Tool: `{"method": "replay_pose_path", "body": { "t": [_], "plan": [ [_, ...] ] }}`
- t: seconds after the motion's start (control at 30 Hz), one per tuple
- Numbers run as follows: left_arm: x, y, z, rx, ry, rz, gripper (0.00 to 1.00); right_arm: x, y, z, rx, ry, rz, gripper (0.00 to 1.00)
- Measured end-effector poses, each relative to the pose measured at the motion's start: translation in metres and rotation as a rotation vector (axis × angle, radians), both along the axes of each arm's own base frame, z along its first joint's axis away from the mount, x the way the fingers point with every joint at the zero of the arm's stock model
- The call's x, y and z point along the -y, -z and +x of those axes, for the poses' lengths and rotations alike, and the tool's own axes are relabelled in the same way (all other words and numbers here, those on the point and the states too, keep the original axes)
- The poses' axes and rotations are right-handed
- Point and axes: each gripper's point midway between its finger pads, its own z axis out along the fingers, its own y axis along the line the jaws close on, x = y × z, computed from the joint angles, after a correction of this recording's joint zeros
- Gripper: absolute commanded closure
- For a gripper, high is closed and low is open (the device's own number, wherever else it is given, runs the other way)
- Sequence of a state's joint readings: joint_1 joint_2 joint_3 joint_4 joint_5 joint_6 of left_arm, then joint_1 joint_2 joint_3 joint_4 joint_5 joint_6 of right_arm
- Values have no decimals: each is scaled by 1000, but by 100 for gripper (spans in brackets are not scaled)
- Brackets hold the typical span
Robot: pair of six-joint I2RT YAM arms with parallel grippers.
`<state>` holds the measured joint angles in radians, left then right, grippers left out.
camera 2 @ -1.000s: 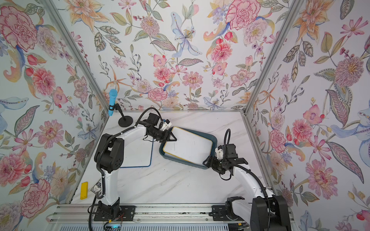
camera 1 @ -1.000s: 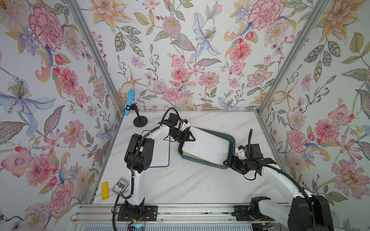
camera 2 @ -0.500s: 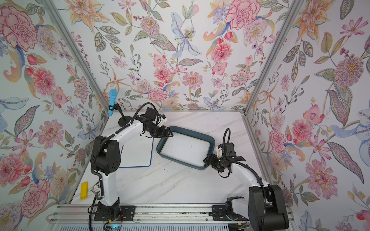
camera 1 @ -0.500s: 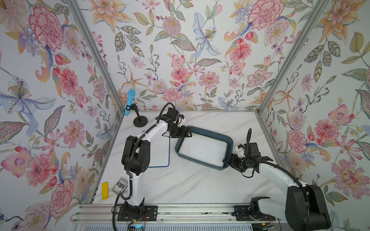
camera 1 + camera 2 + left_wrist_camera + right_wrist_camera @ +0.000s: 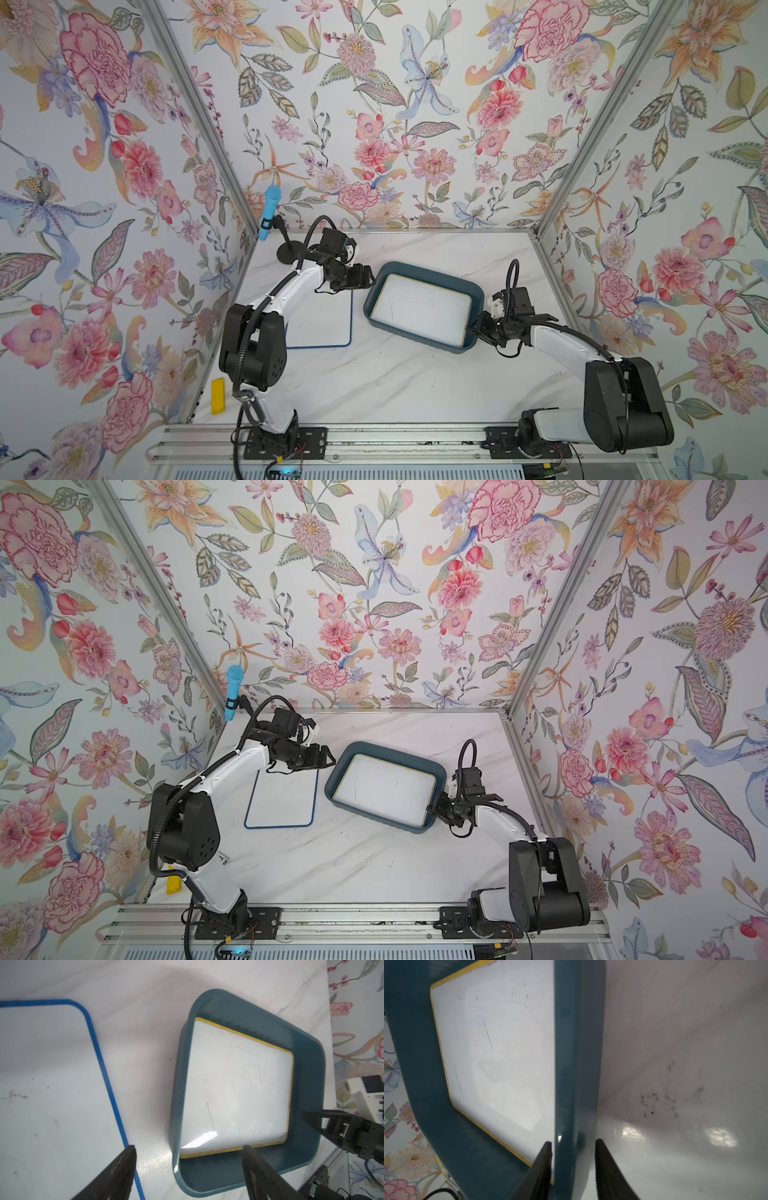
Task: Put the whiteboard into the storage box
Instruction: Move the storage box to the center of the board.
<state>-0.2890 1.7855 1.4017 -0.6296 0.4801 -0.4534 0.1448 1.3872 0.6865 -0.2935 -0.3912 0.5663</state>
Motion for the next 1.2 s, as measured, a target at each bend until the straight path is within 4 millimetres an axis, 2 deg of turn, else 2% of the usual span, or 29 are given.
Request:
{"method": "replay_pose_path", "body": {
  "t": [0.07,0.17,0.23,0.3,0.4,0.67,0.73,0.8,0.83,0.87,0.9,1.0,1.03,1.07,1.1,1.17,1.2],
  "plan": [
    [-4,16,0,-31,-9,19,25,2,-1,7,0,8,-20,87],
    [3,36,2,-55,7,31,33,3,-2,18,6,14,-49,99],
    [10,47,2,-66,27,37,56,4,-2,24,6,3,-71,100],
    [17,57,1,-78,42,41,68,3,-2,33,5,-4,-88,100],
    [26,69,5,-92,51,41,79,3,-2,51,8,-12,-108,100],
    [40,71,44,-34,-21,-11,82,14,-2,113,43,-23,-156,100],
    [42,70,52,-24,-40,-22,82,16,-2,126,54,-27,-161,95],
    [45,70,57,-17,-53,-30,81,19,-3,137,67,-33,-164,87],
    [47,69,59,-16,-57,-32,81,21,-3,141,69,-30,-164,77],
    [49,69,59,-18,-58,-35,80,23,-2,145,69,-17,-158,62],
    [52,69,58,-21,-59,-38,79,24,-2,149,71,-11,-150,53],
    [66,68,50,-33,-37,-54,72,28,3,153,65,-1,-128,37],
    [71,67,48,-32,-27,-58,65,30,3,153,61,3,-122,34],
    [75,65,46,-33,-21,-65,54,31,3,153,61,4,-117,14],
    [78,62,44,-32,-18,-70,38,33,1,153,63,8,-109,2],
    [83,51,42,-23,-12,-91,19,36,-4,157,77,8,-101,0],
    [84,43,42,-10,-11,-100,16,38,-8,159,87,10,-95,0]
  ]
}}
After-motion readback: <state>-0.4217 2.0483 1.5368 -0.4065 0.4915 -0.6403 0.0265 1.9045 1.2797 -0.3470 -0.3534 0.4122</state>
